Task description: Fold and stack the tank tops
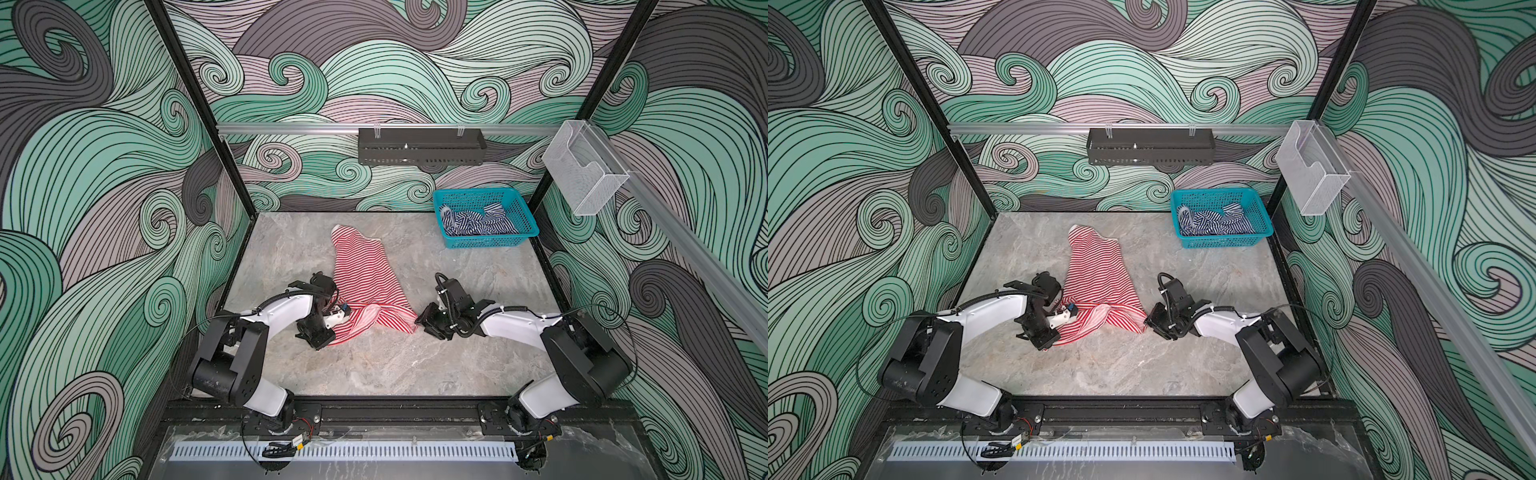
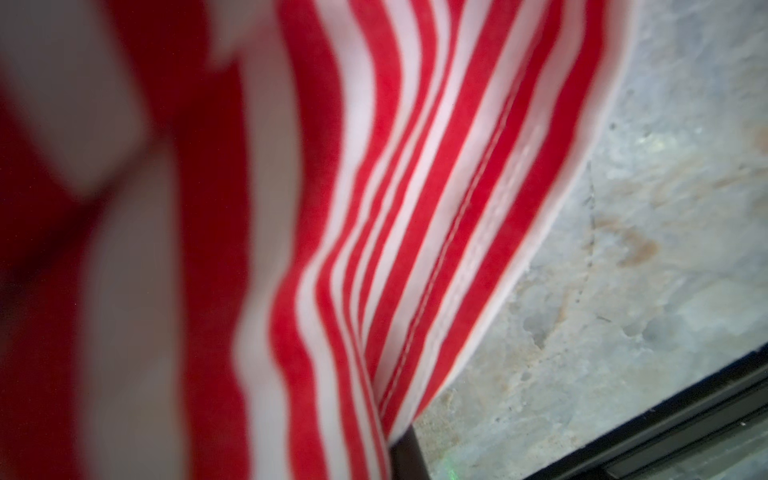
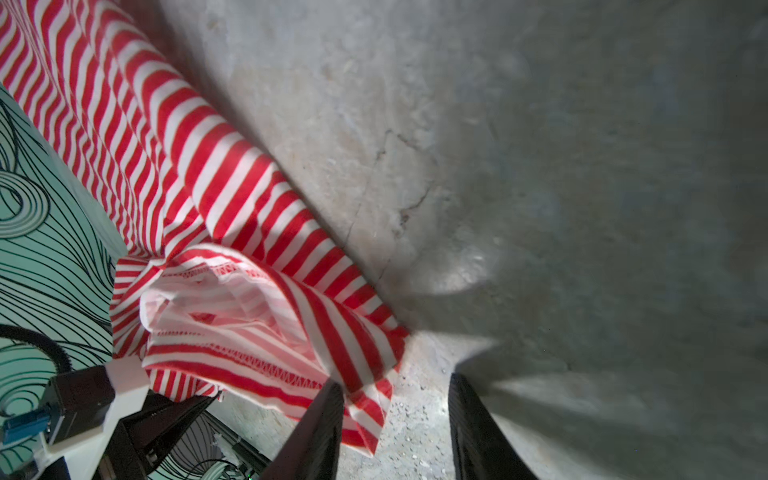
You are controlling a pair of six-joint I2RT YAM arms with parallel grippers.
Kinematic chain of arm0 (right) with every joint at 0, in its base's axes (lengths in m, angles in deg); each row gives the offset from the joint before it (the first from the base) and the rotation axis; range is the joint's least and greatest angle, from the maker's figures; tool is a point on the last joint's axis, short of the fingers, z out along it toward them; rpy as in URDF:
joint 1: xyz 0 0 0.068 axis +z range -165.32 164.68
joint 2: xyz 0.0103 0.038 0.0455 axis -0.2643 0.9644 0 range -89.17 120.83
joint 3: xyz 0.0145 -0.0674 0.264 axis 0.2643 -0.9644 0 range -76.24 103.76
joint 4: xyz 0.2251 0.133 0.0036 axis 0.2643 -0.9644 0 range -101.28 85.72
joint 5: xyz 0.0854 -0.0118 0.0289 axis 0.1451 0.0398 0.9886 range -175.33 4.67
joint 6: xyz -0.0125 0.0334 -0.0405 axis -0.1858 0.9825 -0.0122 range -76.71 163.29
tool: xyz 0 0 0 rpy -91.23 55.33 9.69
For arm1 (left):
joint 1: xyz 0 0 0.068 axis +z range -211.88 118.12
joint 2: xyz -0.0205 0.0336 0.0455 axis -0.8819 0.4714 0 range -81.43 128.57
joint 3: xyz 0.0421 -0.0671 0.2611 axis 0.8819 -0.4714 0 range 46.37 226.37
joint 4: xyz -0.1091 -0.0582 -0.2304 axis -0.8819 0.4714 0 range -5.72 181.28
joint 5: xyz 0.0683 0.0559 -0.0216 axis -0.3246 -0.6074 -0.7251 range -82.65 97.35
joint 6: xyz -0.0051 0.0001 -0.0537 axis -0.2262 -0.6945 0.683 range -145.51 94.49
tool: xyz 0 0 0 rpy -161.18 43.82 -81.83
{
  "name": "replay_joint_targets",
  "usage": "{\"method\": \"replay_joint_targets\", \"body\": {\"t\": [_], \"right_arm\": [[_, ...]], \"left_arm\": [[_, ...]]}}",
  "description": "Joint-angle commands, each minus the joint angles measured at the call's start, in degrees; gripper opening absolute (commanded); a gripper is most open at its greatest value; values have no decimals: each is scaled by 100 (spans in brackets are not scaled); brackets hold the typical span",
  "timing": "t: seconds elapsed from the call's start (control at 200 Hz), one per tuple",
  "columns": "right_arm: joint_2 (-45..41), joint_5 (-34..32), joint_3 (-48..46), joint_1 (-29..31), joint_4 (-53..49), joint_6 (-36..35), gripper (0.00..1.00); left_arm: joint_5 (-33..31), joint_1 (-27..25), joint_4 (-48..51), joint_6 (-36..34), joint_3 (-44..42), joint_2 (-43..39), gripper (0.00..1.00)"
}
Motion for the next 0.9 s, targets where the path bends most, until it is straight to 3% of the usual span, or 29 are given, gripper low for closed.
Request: {"method": "replay_joint_targets", "body": {"t": [0.0,0.165,0.455,0.896], "right_arm": [[-92,75,-283,-114,671,810,43],[-158,344,-815,-237,1787,1713,41],[-567,418,-1121,-418,2046,2446,41],[392,716,-1121,-419,3133,3221,43]], "left_arm": [[-46,-18,66,96,-101,-173,0],[-68,-27,3,140,-175,-212,0],[-61,-40,-64,166,-192,-185,0],[-70,-106,-188,219,-240,-122,0]]}}
